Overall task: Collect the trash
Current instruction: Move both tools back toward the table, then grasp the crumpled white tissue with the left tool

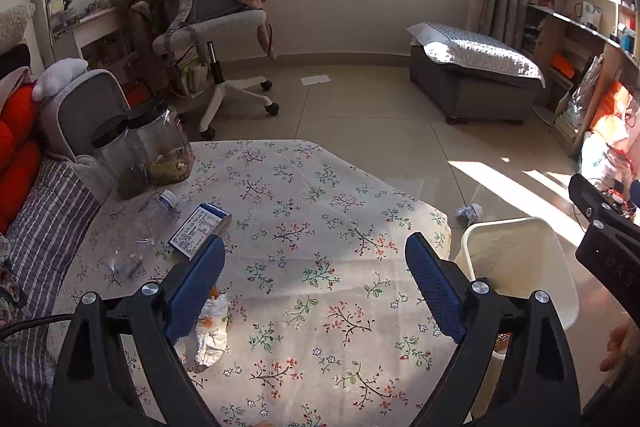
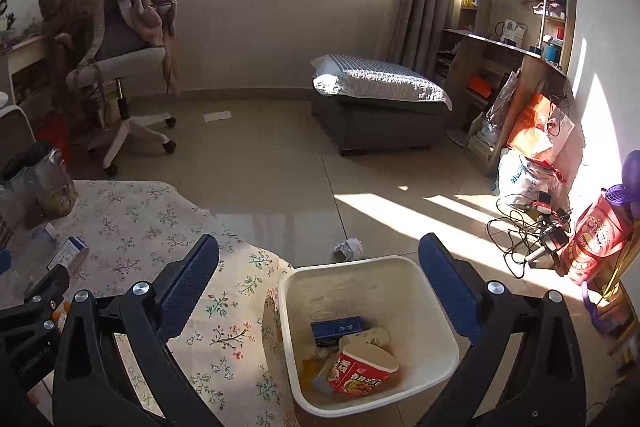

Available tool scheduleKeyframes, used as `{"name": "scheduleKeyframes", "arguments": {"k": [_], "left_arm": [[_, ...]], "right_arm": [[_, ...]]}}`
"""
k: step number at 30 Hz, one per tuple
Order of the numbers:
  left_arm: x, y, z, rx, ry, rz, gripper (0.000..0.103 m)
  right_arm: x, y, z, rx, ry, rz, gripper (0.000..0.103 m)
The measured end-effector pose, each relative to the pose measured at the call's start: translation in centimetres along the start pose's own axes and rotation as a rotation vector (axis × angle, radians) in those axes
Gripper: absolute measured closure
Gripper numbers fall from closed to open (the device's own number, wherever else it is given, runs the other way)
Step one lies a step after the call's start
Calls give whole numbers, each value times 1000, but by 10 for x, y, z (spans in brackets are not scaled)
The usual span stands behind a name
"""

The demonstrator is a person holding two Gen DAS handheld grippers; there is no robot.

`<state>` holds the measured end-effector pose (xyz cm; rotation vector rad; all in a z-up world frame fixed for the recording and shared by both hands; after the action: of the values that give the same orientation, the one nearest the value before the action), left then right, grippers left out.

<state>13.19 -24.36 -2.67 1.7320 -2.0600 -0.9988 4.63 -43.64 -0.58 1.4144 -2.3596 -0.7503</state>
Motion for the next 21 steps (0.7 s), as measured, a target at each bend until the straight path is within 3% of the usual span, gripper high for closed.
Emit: {"name": "scheduleKeyframes", "arguments": {"k": [6,12,15,21], "left_arm": [[-53,-37,30,-108,11,-80,14],[-91,-89,82,-310,21,-107,14],[-99,-112,108,-410,15,-101,14],[-100,-140,139,-519,27,-62,14]], "right_arm": [[-57,-11,3,-21,85,-55,7],[-98,-23,10,-58,142,-90,7],[-112,-29,13,-78,161,-106,7],[-130,-43,24,-135,174,-132,7]]}}
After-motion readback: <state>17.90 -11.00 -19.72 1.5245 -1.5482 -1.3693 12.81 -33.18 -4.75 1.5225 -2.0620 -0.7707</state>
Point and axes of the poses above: each gripper's, at about its wrist camera, not at the fingertips, and y roughly against the way its jaws point, x to its right, z to its underside, the point moved 10 cm from there along -y, roughly the way its jaws point, and after that the axes turned 12 degrees about -z, right-handed, at the moved point
